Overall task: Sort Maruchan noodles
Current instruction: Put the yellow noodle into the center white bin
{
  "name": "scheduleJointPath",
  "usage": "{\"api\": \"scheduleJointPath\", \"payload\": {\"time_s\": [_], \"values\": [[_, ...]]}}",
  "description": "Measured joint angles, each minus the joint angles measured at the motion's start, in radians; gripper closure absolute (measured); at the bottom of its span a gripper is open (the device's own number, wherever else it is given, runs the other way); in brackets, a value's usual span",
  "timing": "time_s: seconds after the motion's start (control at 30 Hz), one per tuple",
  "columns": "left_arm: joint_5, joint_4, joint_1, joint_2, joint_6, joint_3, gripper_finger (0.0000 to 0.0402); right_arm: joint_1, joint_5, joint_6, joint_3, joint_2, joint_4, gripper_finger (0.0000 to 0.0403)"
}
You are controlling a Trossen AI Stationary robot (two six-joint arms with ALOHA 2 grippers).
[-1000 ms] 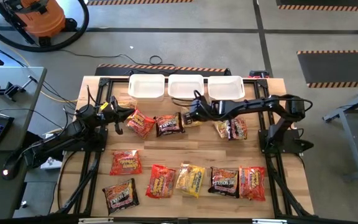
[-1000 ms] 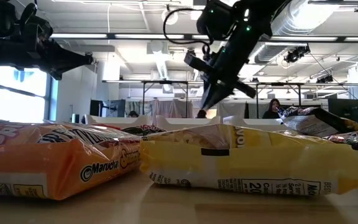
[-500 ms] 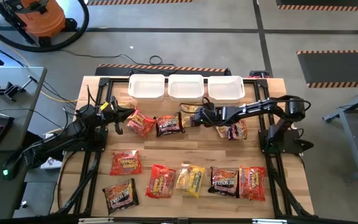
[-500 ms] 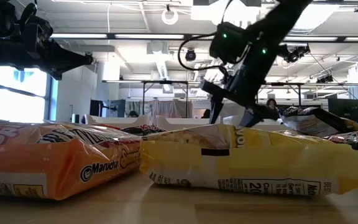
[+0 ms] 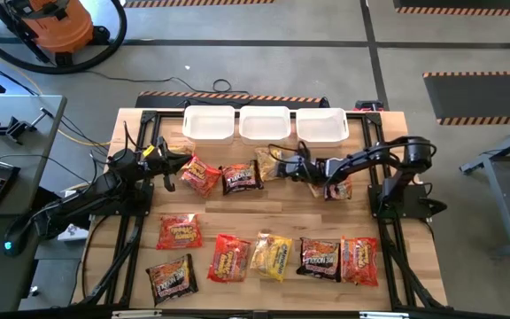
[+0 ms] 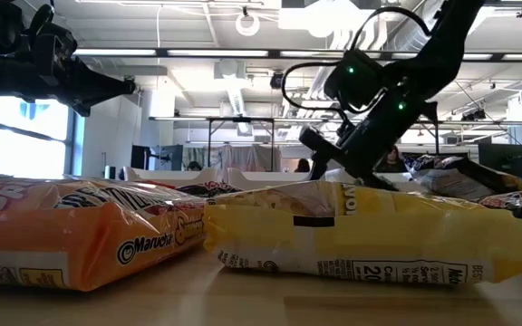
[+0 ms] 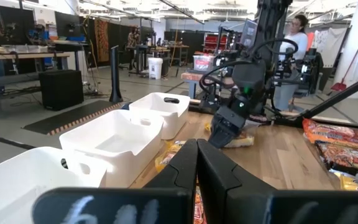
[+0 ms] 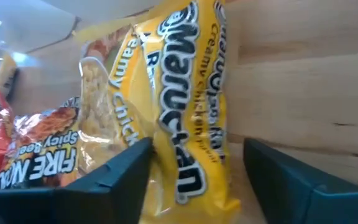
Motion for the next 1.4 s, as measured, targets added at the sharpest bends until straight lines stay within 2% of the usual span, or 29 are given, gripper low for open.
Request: {"api": "scheduleJointPath", "payload": {"time_s": [0.17, 0.37, 0.5, 1.07, 1.17, 1.27, 1.4], "values": [[0.000, 0.000, 0.000, 0.000, 0.000, 0.000, 0.0399, 0.000, -0.020, -0.069, 0.000, 0.042, 0.121, 0.0256], [-0.001, 0.000, 0.000, 0.000, 0.000, 0.000, 0.0399, 0.000, -0.020, -0.172, 0.025, 0.042, 0.147, 0.0356], [-0.001, 0.000, 0.000, 0.000, 0.000, 0.000, 0.0399, 0.000, -0.017, -0.254, 0.070, 0.042, 0.140, 0.0398], [0.000, 0.000, 0.000, 0.000, 0.000, 0.000, 0.0399, -0.007, -0.002, -0.537, 0.358, 0.042, -0.023, 0.0403], [0.000, 0.000, 0.000, 0.000, 0.000, 0.000, 0.0399, -0.012, -0.038, -0.547, 0.402, 0.042, -0.117, 0.0403], [0.000, 0.000, 0.000, 0.000, 0.000, 0.000, 0.0399, -0.023, -0.073, -0.487, 0.424, 0.043, -0.263, 0.0398], [0.000, 0.000, 0.000, 0.000, 0.000, 0.000, 0.0399, -0.028, -0.085, -0.444, 0.457, 0.020, -0.449, 0.0357]]}}
